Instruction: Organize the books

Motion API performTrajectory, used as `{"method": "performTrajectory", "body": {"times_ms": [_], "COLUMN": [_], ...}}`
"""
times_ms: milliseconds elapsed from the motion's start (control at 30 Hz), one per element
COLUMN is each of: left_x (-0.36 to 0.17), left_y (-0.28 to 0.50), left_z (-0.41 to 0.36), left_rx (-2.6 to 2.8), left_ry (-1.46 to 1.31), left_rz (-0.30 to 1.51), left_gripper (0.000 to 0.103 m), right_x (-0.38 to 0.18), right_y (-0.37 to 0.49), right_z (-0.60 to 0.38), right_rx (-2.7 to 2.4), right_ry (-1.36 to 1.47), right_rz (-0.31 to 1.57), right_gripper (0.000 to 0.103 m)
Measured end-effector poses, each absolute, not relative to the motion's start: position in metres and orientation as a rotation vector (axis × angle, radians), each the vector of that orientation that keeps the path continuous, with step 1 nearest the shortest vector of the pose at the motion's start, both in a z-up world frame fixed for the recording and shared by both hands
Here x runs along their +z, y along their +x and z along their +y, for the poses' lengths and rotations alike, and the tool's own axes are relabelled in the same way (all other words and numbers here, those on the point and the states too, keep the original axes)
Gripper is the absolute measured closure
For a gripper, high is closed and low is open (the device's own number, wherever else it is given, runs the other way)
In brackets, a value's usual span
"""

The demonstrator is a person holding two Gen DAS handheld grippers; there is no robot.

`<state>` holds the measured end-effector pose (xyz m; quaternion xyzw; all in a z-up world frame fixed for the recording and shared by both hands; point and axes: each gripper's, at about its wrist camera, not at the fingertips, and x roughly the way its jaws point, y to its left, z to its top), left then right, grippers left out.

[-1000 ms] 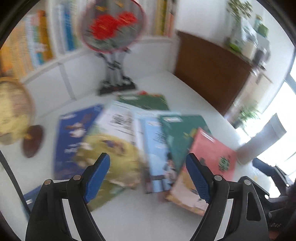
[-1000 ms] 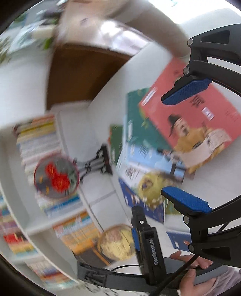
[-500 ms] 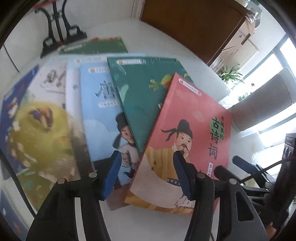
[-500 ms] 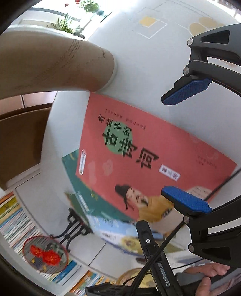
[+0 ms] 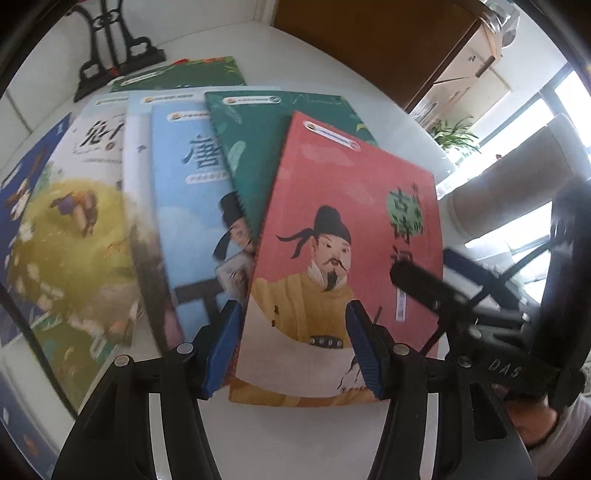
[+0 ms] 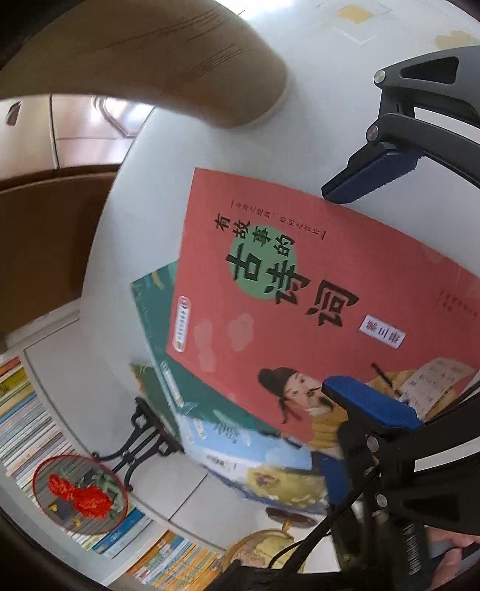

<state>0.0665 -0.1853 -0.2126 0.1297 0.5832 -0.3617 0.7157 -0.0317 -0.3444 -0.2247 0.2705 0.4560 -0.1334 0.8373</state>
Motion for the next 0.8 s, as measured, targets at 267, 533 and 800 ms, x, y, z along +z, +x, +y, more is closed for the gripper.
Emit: {"method": "performTrajectory", "body": {"times_ms": [267,533,800], "left_x": [-0.214,-0.228,-0.233], "left_y": [0.069,0.085,0.094], "left_z": [-0.099,-0.032,-0.037], "left_rx": [-0.649,-0.459,-0.445], "left_ry": [0.144,-0.041,-0.059], "left_rz": [1.326,1.344,1.350], "left_gripper": [0.048,0.049,0.046], "right_x": [-0.213,-0.218,-0.222], "right_y": [0.009,0.055,0.017], "right_z": [-0.302,-0.237,-0.269], "right_rx": [-0.060,0.208,0.200], "right_ry": [0.424,0.336,0.569], "right_rz": [0.993,1.026,1.086], "right_gripper": [0.008,0.008,0.008]}}
